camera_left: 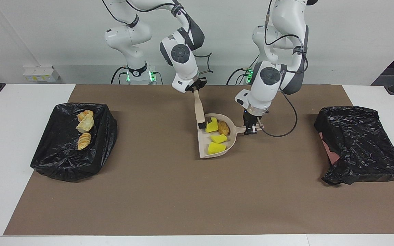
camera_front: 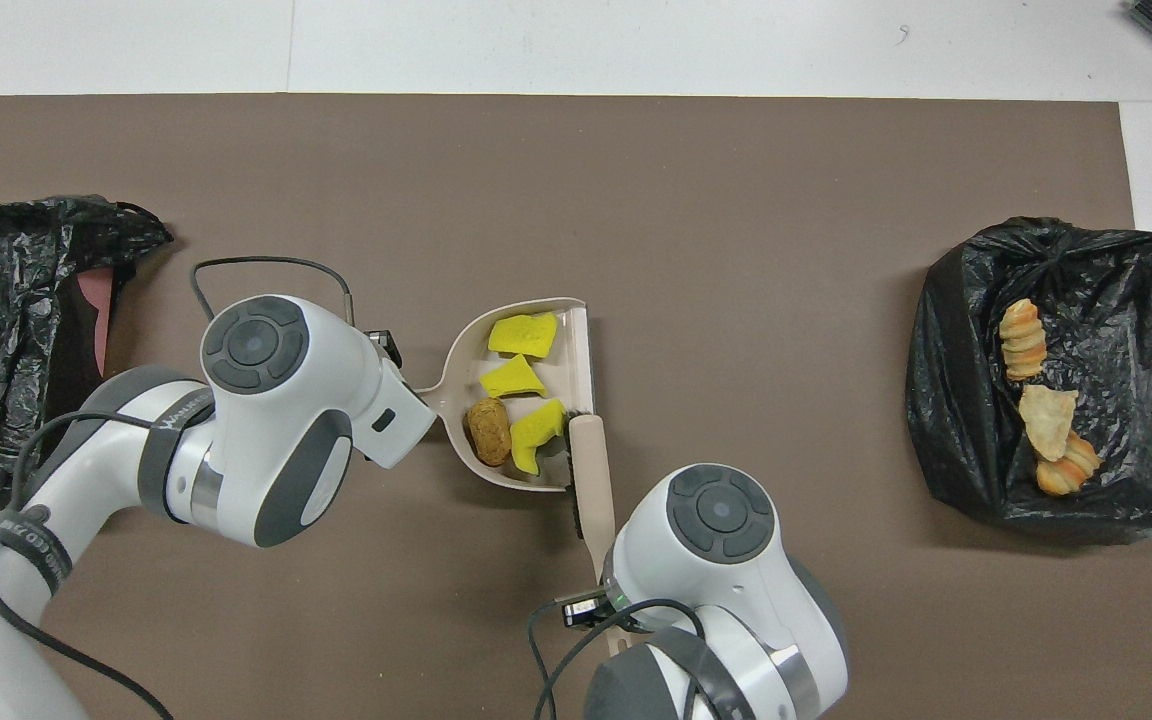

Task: Sweep and dump trash in bin
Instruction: 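Sweep the yellow sponges and pastry into the dustpan with the right gripper, then carry the loaded dustpan to the nearby bin with the left gripper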

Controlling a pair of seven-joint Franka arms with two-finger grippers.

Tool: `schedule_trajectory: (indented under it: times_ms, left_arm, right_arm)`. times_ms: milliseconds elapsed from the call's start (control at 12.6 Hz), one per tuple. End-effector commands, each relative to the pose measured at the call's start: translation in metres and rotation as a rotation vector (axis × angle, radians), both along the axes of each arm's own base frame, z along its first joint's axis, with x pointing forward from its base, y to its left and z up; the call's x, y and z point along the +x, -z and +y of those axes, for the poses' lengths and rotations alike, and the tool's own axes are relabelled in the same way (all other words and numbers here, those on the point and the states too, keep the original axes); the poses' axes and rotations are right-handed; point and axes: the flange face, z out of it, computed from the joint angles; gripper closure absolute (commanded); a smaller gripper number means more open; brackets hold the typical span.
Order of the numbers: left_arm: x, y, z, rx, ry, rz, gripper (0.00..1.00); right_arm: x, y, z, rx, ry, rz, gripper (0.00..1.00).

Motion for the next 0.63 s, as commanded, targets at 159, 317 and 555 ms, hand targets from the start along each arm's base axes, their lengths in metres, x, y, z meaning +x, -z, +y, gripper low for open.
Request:
schedule_trajectory:
  times_ms: [159,317,555]
  left_arm:
    - [0.028,-0.01,0.015,-0.088,0.005,-0.006,1.0]
    - [0.042,-0.016,0.026,-0.09,0.003,0.007,1.0]
    - [0.081,-0.036,0.073,-0.082,0.012,0.059,1.0]
  right_arm:
    - [0.013,-0.05,-0.002,-0.116,-0.061,-0.014,1.0]
    - [0.017,-0.073,0.002,-0.153,0.047,-0.011,1.0]
    - [-0.004,-0.07,0.004,-0.19,0.208,0.056,1.0]
